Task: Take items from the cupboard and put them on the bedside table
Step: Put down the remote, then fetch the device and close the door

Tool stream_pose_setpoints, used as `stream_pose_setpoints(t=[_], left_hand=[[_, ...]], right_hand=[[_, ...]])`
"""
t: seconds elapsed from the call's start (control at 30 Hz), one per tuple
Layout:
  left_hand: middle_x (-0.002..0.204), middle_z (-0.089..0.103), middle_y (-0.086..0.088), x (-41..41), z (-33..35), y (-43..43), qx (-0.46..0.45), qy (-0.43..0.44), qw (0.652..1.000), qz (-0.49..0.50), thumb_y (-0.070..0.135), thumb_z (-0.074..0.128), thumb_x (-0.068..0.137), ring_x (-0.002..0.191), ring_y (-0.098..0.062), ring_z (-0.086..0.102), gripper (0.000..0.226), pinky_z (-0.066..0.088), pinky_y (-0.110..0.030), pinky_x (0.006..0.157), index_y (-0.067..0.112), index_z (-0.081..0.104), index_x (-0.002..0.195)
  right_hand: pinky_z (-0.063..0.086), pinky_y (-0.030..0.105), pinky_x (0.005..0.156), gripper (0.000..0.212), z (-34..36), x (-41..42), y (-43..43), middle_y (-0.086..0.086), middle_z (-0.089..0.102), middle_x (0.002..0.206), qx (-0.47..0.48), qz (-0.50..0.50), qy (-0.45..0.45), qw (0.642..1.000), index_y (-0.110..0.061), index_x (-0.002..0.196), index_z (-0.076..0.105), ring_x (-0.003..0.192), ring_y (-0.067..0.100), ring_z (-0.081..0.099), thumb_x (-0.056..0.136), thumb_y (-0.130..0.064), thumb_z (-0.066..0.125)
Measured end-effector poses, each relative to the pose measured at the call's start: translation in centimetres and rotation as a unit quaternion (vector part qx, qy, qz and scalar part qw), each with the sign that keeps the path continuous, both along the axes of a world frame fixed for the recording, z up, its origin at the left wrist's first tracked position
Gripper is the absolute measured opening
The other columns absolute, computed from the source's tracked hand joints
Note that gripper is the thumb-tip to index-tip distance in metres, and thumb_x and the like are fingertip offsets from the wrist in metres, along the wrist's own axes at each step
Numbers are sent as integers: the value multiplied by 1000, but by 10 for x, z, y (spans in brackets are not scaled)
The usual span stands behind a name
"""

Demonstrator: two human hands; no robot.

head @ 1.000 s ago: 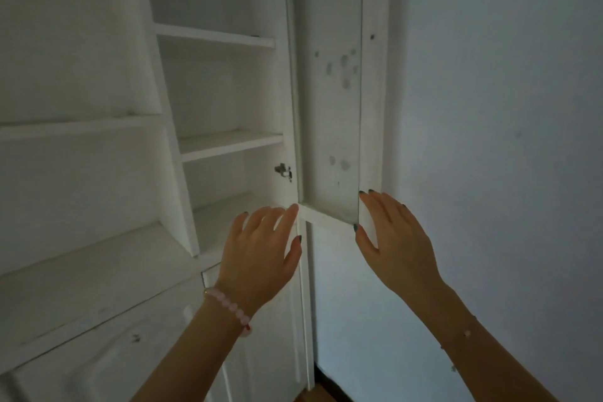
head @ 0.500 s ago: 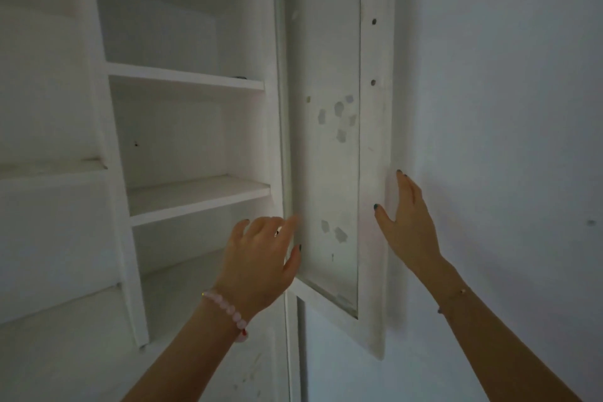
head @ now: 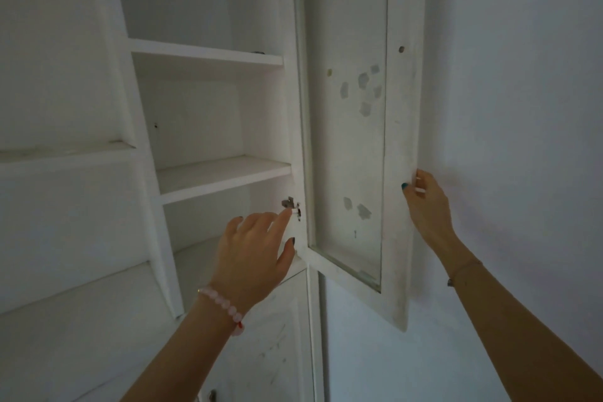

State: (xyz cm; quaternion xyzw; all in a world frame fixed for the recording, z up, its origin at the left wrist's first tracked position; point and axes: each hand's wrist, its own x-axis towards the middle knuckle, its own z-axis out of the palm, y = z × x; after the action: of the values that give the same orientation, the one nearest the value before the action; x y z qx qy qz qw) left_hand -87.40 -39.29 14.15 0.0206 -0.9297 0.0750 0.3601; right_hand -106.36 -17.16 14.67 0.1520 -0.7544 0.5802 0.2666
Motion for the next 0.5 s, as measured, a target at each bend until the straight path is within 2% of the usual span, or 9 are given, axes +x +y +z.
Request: stream_pose_setpoints(t=[0.13,0.27,0.4,0.5], left_hand=[[94,71,-5,17,-5,-13,6,-2,1000,7,36,36,84,83,-24,68,48,54,-44,76,10,62,114],[92,71,-7,39,-8,-33,13,1,1000,12,35,37,84,81,-25,68,47,55,-44,72,8,62,114],[92,71,-7,66,-9,-55,14,14,1000,22,33,38,84,80,-25,68,46,54,-41,72,8,61,114],[93,70,-6,87,-10,-73,13,15,999,37,33,38,84,82,-25,68,46,54,-42,74,8,61,115]], right_hand=[[50,40,82,27,-2,17,-11,9,61,114,-3,-12,11,1000,-14,120,51,91,21,56,94,-21,49],[46,30,75,27,-4,50,-37,3,60,110,10,-8,51,999,-13,119,52,86,15,55,94,-21,52],[46,25,71,25,-8,86,-78,1,63,106,18,-11,95,995,-12,116,54,83,13,58,93,-22,54],[52,31,72,22,-13,108,-114,3,64,102,37,-6,126,991,-14,112,54,83,17,62,91,-23,55]])
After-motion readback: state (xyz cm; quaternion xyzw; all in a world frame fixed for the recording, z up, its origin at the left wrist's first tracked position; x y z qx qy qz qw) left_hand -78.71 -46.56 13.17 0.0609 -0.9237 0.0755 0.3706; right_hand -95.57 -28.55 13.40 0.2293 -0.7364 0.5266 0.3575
